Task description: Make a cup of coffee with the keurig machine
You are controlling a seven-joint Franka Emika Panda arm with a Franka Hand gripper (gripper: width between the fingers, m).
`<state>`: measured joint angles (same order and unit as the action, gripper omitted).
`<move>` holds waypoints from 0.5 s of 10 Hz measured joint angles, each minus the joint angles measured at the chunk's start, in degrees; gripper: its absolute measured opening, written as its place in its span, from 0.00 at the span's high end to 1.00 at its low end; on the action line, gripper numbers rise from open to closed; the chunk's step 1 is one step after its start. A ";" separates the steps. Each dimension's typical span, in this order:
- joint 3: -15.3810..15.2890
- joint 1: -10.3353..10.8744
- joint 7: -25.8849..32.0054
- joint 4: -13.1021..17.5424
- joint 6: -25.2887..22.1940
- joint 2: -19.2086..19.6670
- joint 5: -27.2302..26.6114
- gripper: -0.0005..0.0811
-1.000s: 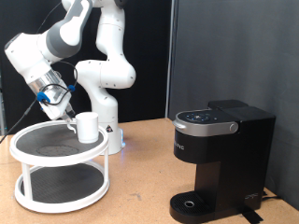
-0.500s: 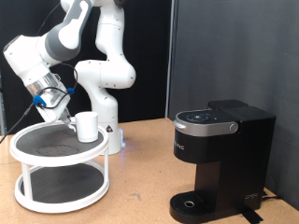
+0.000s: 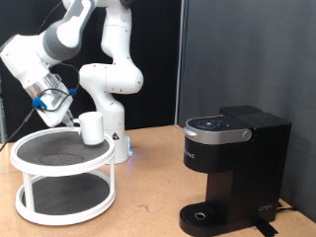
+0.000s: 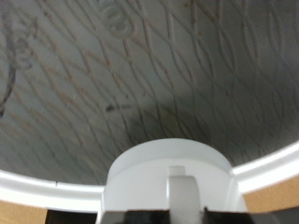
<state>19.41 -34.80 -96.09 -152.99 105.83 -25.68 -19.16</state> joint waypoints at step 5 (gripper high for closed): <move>1.29 -0.22 -0.65 5.72 -8.40 -1.50 0.10 0.99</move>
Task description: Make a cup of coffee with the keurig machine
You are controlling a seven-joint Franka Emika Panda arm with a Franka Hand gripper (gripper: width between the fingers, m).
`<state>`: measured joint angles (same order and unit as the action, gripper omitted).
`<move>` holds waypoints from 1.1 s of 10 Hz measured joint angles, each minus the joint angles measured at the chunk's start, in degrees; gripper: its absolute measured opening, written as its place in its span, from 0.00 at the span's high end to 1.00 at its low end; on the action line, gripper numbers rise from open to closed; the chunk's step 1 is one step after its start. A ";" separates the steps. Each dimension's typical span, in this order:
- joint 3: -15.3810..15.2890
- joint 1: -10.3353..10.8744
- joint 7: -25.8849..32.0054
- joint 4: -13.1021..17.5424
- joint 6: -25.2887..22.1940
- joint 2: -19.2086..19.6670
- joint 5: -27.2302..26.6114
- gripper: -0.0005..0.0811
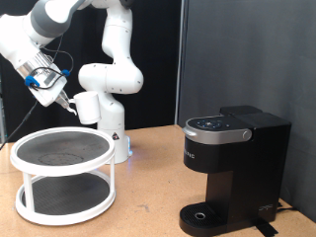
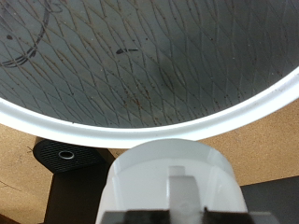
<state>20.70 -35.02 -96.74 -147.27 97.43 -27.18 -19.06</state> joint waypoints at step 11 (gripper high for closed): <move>-19.96 4.58 -24.63 -7.20 19.82 -5.28 -23.12 0.99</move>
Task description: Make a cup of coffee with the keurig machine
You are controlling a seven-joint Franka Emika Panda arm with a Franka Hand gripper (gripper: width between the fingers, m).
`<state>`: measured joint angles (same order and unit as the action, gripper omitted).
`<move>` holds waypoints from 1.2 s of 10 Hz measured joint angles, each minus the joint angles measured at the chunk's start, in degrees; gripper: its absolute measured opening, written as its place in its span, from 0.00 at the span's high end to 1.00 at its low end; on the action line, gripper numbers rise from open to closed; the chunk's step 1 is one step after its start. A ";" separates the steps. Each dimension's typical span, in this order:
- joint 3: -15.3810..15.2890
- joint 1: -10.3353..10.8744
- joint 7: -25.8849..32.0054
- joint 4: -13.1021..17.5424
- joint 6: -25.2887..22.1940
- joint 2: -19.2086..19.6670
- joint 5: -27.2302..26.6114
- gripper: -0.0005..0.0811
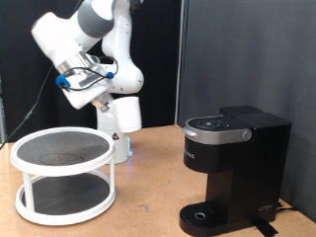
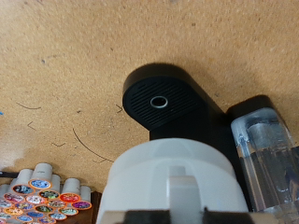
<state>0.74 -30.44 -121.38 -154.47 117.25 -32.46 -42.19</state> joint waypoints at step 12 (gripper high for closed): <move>-12.99 3.25 -8.13 -1.08 14.46 9.47 -3.37 0.99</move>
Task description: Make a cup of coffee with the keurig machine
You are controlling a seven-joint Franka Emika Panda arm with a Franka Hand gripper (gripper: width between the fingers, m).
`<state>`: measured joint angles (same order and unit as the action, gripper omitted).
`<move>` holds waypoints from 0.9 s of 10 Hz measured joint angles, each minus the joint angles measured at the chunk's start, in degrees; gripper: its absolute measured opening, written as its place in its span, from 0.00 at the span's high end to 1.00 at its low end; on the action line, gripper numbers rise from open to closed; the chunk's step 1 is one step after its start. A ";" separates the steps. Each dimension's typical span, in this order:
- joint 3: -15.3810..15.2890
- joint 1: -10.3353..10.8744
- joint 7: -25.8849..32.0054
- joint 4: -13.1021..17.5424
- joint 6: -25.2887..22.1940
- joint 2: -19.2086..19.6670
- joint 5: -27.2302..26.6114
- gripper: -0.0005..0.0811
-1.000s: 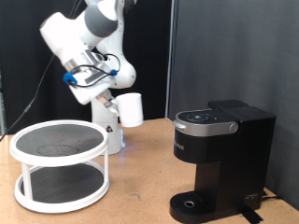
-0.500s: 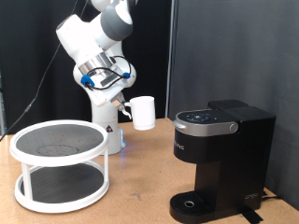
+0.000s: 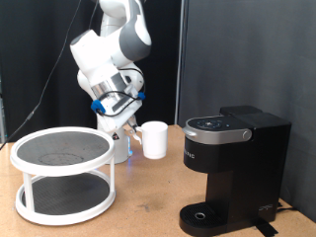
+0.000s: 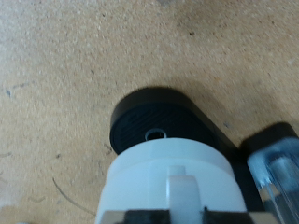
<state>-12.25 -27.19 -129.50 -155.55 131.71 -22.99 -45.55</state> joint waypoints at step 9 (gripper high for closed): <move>-7.12 0.75 -0.20 3.35 14.01 15.79 -0.40 0.99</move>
<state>-19.37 -26.44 -129.70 -152.20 145.72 -7.20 -45.95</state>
